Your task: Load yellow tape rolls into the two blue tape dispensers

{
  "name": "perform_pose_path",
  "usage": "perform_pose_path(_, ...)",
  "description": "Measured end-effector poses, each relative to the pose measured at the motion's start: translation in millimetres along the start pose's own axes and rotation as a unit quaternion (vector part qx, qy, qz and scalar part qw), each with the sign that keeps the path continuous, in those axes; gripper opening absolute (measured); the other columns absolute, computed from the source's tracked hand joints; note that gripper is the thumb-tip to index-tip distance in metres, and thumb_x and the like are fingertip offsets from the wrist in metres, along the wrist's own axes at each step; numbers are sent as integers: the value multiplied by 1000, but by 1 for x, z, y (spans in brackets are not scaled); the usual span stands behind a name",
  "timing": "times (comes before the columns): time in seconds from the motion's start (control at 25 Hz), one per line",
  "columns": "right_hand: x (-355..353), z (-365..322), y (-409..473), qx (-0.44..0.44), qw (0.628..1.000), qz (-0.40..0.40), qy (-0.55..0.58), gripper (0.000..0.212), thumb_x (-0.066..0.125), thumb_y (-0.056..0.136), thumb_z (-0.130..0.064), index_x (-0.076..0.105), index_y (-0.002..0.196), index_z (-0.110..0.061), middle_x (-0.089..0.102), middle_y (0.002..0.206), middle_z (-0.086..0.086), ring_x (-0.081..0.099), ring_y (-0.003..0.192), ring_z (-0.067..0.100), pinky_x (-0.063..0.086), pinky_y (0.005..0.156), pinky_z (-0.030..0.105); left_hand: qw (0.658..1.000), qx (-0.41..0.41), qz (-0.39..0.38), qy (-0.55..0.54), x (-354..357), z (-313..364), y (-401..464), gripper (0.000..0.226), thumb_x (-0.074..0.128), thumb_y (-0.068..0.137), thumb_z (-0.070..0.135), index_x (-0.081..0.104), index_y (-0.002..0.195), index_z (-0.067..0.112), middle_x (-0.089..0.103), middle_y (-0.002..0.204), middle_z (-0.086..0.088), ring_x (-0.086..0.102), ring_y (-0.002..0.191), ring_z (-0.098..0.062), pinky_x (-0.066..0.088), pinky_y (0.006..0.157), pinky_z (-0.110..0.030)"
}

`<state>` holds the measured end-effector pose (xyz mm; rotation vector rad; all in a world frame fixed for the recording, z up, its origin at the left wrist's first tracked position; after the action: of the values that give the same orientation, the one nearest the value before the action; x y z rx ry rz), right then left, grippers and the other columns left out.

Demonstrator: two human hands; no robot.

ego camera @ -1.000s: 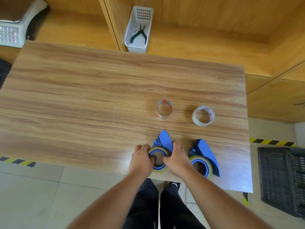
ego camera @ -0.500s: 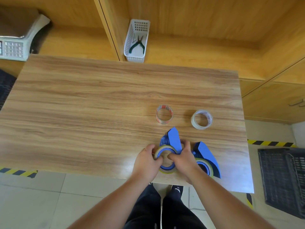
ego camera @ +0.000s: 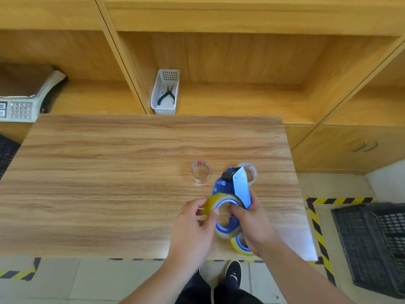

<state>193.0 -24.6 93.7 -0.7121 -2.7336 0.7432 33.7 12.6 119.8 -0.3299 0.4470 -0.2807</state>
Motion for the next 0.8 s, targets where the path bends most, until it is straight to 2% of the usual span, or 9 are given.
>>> perform_pose_path(0.04,-2,-7,-6,-12,1000,5,20,42,58,83,13,64,115,-13,68,77,6,59,66,23,50,67,36,1000,3,7,-10,0,10,-8,19,71,90,40,61,100,53,67,109,17,70,85,-11,50,69,-22)
perform_pose_path(0.16,-7,-24,-18,-36,997,6,70,35,59,85,12,64,112,-8,66,76,9,56,68,26,48,69,40,999,16,30,-35,4,35,-29,28,72,92,34,59,115,44,66,111,15,69,79,3,47,65,-8)
perform_pose_path(0.24,-12,-35,-24,-47,994,4,99,30,59,87,12,65,110,-8,66,75,8,57,67,24,48,68,41,996,38,49,-70,10,48,-41,30,74,92,26,60,116,37,67,111,12,65,86,12,47,68,-4)
perform_pose_path(0.36,-20,-50,-31,-50,991,-20,120,25,55,90,13,65,103,-6,63,73,10,56,67,26,48,65,40,992,62,52,-97,18,64,-55,33,77,89,21,62,115,35,66,111,12,64,97,5,48,70,-5)
perform_pose_path(0.44,-29,-57,-33,-30,987,-65,141,21,55,86,15,65,95,-1,58,76,18,54,67,29,48,64,39,989,90,37,-109,18,70,-58,37,79,86,29,61,118,35,61,117,13,62,103,-1,51,74,-11)
perform_pose_path(0.52,-37,-62,-34,6,980,-126,152,19,59,75,10,63,94,11,57,82,24,55,72,34,50,65,38,986,149,7,-71,6,77,-56,44,73,80,49,62,122,43,54,119,21,58,108,-6,51,79,-16)
perform_pose_path(0.6,-42,-66,-41,41,969,-199,139,39,59,70,6,57,106,20,60,89,29,59,79,38,54,66,38,976,209,-54,16,-8,90,-52,44,67,77,59,65,120,50,47,114,29,54,104,-1,47,74,-14)
perform_pose_path(0.72,-44,-69,-50,63,943,-295,140,40,56,78,9,66,117,8,70,95,25,71,81,34,60,70,39,952,258,-145,82,-24,110,-44,38,74,75,59,73,111,47,45,105,25,51,96,0,40,58,-11)
perform_pose_path(0.8,-44,-70,-53,70,936,-320,130,39,54,81,9,71,115,0,73,94,20,73,80,30,60,70,36,947,254,-180,82,-30,119,-41,31,76,75,58,76,104,46,49,102,18,56,98,-12,43,56,-22)
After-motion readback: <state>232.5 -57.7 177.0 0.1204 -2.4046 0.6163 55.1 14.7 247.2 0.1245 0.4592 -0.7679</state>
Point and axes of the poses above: each hand's wrist, its own y-axis towards the middle knuckle, its own x-axis out of the palm, z = x × y, the point moved 2 cm from there along y, towards the middle knuckle
